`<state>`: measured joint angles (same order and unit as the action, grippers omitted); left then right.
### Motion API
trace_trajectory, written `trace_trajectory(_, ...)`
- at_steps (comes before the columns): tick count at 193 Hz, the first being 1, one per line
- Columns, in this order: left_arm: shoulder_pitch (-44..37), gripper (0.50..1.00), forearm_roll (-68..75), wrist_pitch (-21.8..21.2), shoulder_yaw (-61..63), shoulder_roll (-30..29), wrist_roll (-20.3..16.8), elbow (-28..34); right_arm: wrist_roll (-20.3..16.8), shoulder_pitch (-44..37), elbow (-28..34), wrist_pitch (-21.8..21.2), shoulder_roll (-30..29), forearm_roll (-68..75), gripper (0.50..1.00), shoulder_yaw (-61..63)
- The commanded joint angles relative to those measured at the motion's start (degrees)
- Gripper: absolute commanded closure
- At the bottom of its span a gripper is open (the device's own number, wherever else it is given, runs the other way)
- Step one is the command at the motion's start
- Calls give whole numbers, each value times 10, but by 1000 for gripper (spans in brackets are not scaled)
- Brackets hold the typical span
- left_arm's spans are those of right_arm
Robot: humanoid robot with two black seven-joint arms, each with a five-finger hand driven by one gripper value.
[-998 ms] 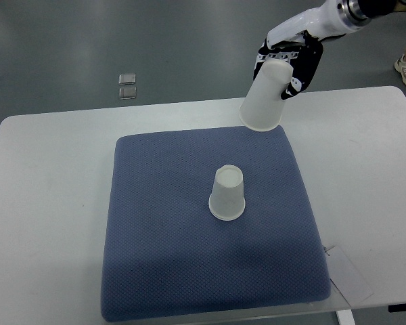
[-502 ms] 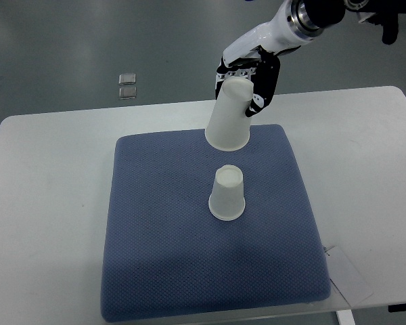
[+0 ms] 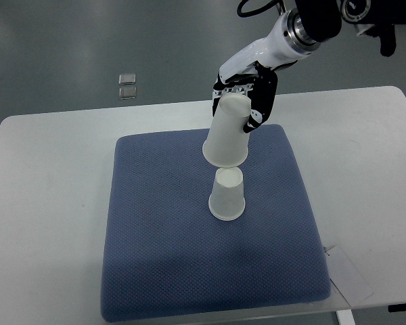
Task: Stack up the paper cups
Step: 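Lower the held cup onto the upside-down cup on the pad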
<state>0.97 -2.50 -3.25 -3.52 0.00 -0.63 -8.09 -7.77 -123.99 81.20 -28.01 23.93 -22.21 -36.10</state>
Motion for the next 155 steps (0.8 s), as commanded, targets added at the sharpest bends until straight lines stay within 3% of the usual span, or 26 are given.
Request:
trace_trajectory(1, 0, 500, 0, 0, 0, 0, 0, 0, 0, 5, 2, 6, -2, 2, 818, 1)
trace_trajectory(155, 0, 500, 0, 0, 0, 0, 0, 0, 0, 53, 12, 38, -13, 0, 820, -6)
